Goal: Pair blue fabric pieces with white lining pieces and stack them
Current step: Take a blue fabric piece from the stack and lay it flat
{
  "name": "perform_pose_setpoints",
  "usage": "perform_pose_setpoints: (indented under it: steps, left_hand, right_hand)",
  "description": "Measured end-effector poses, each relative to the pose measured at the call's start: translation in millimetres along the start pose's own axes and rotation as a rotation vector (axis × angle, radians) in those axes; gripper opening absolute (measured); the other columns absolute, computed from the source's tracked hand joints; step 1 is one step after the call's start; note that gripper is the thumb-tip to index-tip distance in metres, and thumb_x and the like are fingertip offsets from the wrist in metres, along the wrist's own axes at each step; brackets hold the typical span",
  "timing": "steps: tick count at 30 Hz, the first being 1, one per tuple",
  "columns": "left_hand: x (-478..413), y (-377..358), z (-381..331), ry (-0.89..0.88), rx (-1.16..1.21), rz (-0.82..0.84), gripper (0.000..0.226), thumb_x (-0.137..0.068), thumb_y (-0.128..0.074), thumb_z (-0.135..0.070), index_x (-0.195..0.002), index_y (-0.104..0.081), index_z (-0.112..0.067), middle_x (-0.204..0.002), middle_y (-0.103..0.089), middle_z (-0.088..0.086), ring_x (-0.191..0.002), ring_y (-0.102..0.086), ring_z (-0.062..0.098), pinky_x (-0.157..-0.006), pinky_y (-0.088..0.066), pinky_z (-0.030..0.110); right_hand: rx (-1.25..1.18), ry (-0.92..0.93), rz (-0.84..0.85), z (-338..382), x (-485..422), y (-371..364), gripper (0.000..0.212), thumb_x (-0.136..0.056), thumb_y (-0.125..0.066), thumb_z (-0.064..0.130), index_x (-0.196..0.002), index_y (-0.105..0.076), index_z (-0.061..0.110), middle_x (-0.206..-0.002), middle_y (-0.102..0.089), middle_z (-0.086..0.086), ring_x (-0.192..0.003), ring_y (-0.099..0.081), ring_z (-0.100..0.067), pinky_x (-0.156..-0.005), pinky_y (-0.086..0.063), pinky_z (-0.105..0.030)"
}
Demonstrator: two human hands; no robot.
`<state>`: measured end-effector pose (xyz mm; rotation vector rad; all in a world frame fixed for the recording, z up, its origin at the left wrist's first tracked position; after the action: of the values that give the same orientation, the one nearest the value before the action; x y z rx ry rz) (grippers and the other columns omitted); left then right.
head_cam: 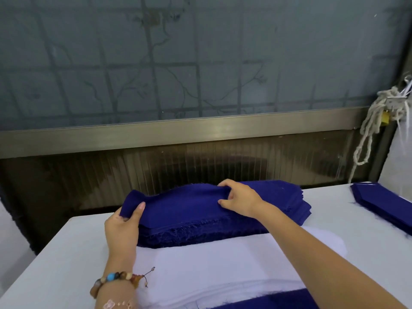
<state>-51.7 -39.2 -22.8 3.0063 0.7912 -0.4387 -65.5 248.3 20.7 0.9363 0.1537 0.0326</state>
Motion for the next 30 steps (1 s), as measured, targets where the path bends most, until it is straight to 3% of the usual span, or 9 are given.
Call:
perform_pose_setpoints:
  steps: [4,8,11,13,15,19,25,27,30]
  left_hand:
    - [0.4,0.0,0.4,0.038,0.022,0.002,0.010,-0.087,-0.070,-0.026,-0.080,-0.065,-0.022,-0.078,-0.070,0.007,-0.080,-0.066,0.029,-0.071,-0.053,0.037]
    - [0.9,-1.3,-2.0,0.088,0.023,-0.011,0.012,-0.084,-0.074,-0.029,-0.080,-0.062,-0.030,-0.085,-0.069,-0.002,-0.085,-0.065,0.022,-0.077,-0.055,0.041]
    - [1.6,-1.6,-2.4,0.104,0.020,-0.014,0.013,-0.083,-0.074,-0.030,-0.081,-0.061,-0.030,-0.086,-0.068,-0.006,-0.086,-0.064,0.019,-0.076,-0.056,0.040]
    - [1.3,-1.8,-2.4,0.100,0.008,-0.020,0.013,-0.083,-0.073,-0.030,-0.086,-0.060,-0.029,-0.085,-0.066,-0.007,-0.085,-0.064,0.018,-0.070,-0.054,0.035]
    - [0.3,-1.9,-1.8,0.097,-0.004,-0.024,0.015,-0.084,-0.073,-0.031,-0.092,-0.061,-0.026,-0.085,-0.066,-0.007,-0.085,-0.063,0.018,-0.067,-0.052,0.032]
    - [-0.2,-4.1,-1.2,0.096,-0.030,-0.039,0.021,-0.084,-0.072,-0.032,-0.098,-0.061,-0.022,-0.087,-0.065,-0.004,-0.083,-0.062,0.019,-0.064,-0.051,0.030]
    - [0.9,-5.9,-2.2,0.080,-0.086,-0.109,0.024,-0.091,-0.062,-0.040,-0.074,-0.055,-0.024,-0.076,-0.061,-0.005,-0.072,-0.057,0.014,-0.060,-0.045,0.028]
    - [1.0,-6.2,-2.6,0.080,-0.107,-0.104,0.024,-0.091,-0.061,-0.041,-0.076,-0.057,-0.022,-0.076,-0.061,-0.004,-0.073,-0.058,0.018,-0.066,-0.048,0.033]
    - [2.1,-3.9,-8.2,0.051,-0.133,-0.125,0.026,-0.090,-0.063,-0.041,-0.087,-0.062,-0.015,-0.077,-0.064,0.001,-0.079,-0.061,0.025,-0.068,-0.049,0.036]
  right_hand:
    - [-0.231,-0.143,0.012,-27.0,2.2,19.2,0.025,-0.095,-0.060,0.022,-0.118,-0.052,0.019,-0.071,-0.062,-0.003,-0.052,-0.054,-0.009,-0.049,-0.045,-0.019]
    - [-0.112,-0.266,-0.092,-57.8,4.6,44.8,0.014,-0.094,-0.061,0.022,-0.108,-0.059,0.020,-0.062,-0.059,-0.001,-0.039,-0.050,-0.005,-0.040,-0.040,-0.016]
    - [0.007,-0.366,-0.185,-82.5,10.1,66.6,0.011,-0.091,-0.065,0.031,-0.098,-0.061,0.024,-0.070,-0.062,-0.001,-0.052,-0.058,-0.011,-0.042,-0.044,-0.021]
    - [0.036,-0.411,-0.225,-100.8,13.1,78.1,0.018,-0.087,-0.068,0.039,-0.093,-0.062,0.022,-0.083,-0.065,-0.002,-0.070,-0.062,-0.018,-0.059,-0.053,-0.031]
    - [0.020,-0.455,-0.249,-115.8,16.5,84.8,0.026,-0.084,-0.071,0.043,-0.089,-0.063,0.019,-0.090,-0.065,-0.003,-0.081,-0.061,-0.022,-0.070,-0.051,-0.035]
    - [-0.072,-0.521,-0.292,-131.0,20.7,86.0,0.030,-0.085,-0.070,0.041,-0.080,-0.065,0.013,-0.084,-0.067,-0.008,-0.074,-0.058,-0.022,-0.062,-0.046,-0.031]
    - [0.117,-0.340,-0.436,-122.5,26.5,85.7,0.017,-0.088,-0.068,0.033,-0.083,-0.067,0.016,-0.085,-0.065,-0.004,-0.090,-0.058,-0.028,-0.077,-0.051,-0.041]
    - [0.242,-0.276,-0.572,-119.1,34.5,83.7,0.015,-0.089,-0.066,0.033,-0.088,-0.066,0.018,-0.091,-0.059,-0.003,-0.097,-0.052,-0.027,-0.082,-0.046,-0.038]
    - [0.186,-0.244,-0.685,-116.8,45.3,82.6,0.014,-0.091,-0.065,0.031,-0.094,-0.064,0.017,-0.096,-0.053,-0.003,-0.098,-0.046,-0.024,-0.081,-0.039,-0.032]
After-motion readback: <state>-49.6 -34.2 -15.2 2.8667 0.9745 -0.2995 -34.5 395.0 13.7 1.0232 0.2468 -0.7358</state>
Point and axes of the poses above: each hand's wrist, its own x-axis away from the middle knuckle, its own y-axis out of the back of the hand, z = x × y, the point moved 2 cm from there along -x, towards the middle knuckle
